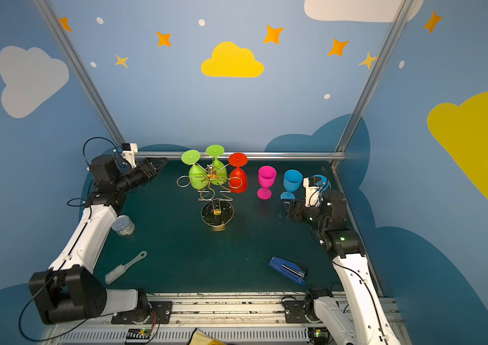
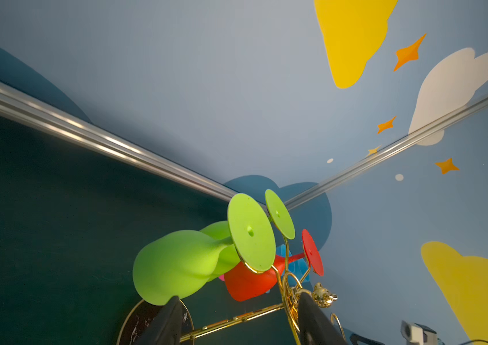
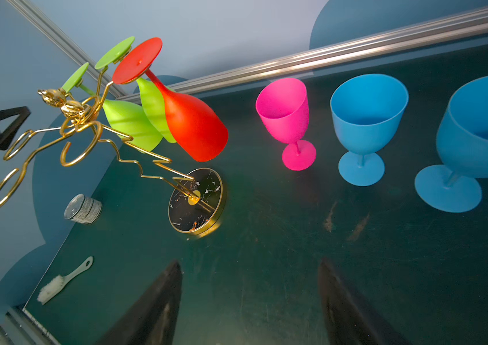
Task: Take the wine glass off the wine glass rack
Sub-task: 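Move the left gripper to the lime-green glass while the right returns near glasses, then close the left gripper on the lime-green glass foot hanging on the rack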
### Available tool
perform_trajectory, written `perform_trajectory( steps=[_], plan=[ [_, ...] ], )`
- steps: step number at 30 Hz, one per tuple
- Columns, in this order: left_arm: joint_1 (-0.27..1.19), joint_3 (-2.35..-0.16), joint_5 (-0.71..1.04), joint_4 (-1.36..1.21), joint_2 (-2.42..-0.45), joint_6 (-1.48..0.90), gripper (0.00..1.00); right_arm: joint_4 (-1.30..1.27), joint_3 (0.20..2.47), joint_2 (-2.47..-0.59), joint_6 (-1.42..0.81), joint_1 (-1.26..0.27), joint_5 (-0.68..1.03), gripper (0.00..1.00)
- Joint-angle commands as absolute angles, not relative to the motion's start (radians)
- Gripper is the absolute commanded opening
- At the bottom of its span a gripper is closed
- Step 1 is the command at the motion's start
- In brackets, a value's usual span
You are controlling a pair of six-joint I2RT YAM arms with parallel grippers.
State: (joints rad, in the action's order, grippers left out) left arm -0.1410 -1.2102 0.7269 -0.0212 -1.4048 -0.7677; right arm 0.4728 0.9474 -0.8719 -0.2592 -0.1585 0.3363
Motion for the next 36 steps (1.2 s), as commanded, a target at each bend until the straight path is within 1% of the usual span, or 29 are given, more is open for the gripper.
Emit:
perform_trajectory(
  steps=[1, 5, 11, 20, 26, 31, 36],
  plan=[
    [-0.13, -1.276, 0.856, -0.015, -1.471, -0.813, 0.57, 0.428, 0.927, -0.879, -0.278, -0.183, 0.359, 0.71],
    [-0.099, -1.335, 0.838, 0.01, -1.535, -0.785, 0.57, 0.428, 0.915, -0.876, -0.285, -0.205, 0.357, 0.71],
    [-0.06, -1.381, 0.831, -0.03, -1.602, -0.81, 0.58, 0.426, 0.902, -0.876, -0.283, -0.221, 0.345, 0.71],
    [-0.024, -1.426, 0.802, -0.021, -1.665, -0.801, 0.57, 0.42, 0.914, -0.874, -0.286, -0.233, 0.344, 0.71],
    [-0.015, -1.427, 0.792, -0.026, -1.677, -0.801, 0.46, 0.419, 0.917, -0.875, -0.288, -0.238, 0.341, 0.71],
    [-0.014, -1.434, 0.784, -0.011, -1.678, -0.795, 0.33, 0.417, 0.919, -0.87, -0.29, -0.24, 0.341, 0.71],
    [-0.014, -1.455, 0.781, 0.014, -1.681, -0.789, 0.24, 0.419, 0.917, -0.868, -0.291, -0.242, 0.337, 0.71]
  ],
)
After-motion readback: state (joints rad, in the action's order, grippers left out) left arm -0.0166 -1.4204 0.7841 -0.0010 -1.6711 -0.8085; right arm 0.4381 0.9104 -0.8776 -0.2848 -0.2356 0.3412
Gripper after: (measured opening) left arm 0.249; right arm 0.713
